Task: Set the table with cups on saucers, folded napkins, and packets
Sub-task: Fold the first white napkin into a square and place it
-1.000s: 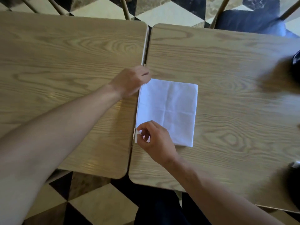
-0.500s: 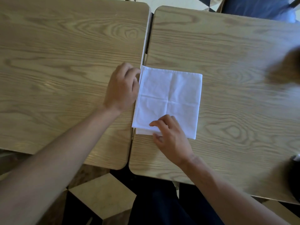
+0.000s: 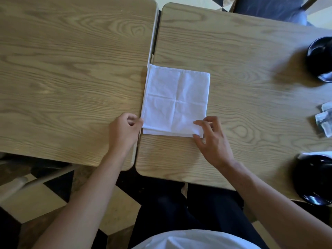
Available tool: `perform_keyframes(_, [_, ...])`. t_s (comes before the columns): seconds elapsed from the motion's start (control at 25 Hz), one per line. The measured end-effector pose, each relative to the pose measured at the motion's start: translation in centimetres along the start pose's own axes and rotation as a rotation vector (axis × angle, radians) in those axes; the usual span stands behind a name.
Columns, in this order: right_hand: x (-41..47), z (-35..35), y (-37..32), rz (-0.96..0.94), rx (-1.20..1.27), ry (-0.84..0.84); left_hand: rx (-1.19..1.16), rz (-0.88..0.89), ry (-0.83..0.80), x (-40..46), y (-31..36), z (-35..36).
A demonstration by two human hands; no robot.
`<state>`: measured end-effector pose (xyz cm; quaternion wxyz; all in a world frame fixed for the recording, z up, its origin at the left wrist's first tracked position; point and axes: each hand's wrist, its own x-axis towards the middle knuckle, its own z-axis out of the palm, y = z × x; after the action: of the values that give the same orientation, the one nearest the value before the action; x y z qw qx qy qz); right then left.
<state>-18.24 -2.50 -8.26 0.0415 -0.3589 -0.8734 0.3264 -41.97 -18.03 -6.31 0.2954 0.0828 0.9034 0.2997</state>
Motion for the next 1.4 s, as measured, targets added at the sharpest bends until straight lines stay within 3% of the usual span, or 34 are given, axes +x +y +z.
perform_keyframes(0.12, [-0.3,0.8,-0.1,0.028,0.003,0.068,0.103,0.022,-0.016,-0.4,0.9,0.5])
perform_keyframes(0.32, [-0.8,1.1,0.2,0.107,-0.076,0.156,-0.047,-0.082,-0.077,-0.4,0.8,0.9])
perform_keyframes(0.48, [-1.6,1.0,1.5,-0.009,-0.126,0.21,-0.123,-0.085,-0.05,-0.8,-0.2,1.1])
perform_keyframes(0.6, [-2.3,0.9,2.8,-0.093,-0.204,0.207,-0.03,-0.047,-0.007,-1.3,-0.5,1.5])
perform_keyframes(0.92, [-3.3,1.2,3.2,-0.112,-0.303,0.195,0.329,0.224,0.069,-2.9,0.2,2.5])
perform_keyframes(1.08, [-1.4,0.5,1.3,0.025,-0.188,0.264,0.559,0.59,0.257,-2.9,1.2,3.8])
perform_keyframes(1.16, [2.2,0.8,-0.8,0.017,-0.163,0.246,0.633,0.758,0.174,-1.8,3.1,5.6])
perform_keyframes(1.24, [5.7,1.7,-2.5,-0.116,-0.175,0.174,0.725,0.851,0.062,-0.4,4.6,7.7])
perform_keyframes(1.32, [7.9,2.7,-2.4,-0.227,-0.242,0.069,0.792,0.862,0.021,1.2,4.5,9.3])
perform_keyframes(1.4, [8.5,2.6,-0.5,-0.221,-0.344,0.005,0.819,0.818,0.018,2.2,3.1,9.5])
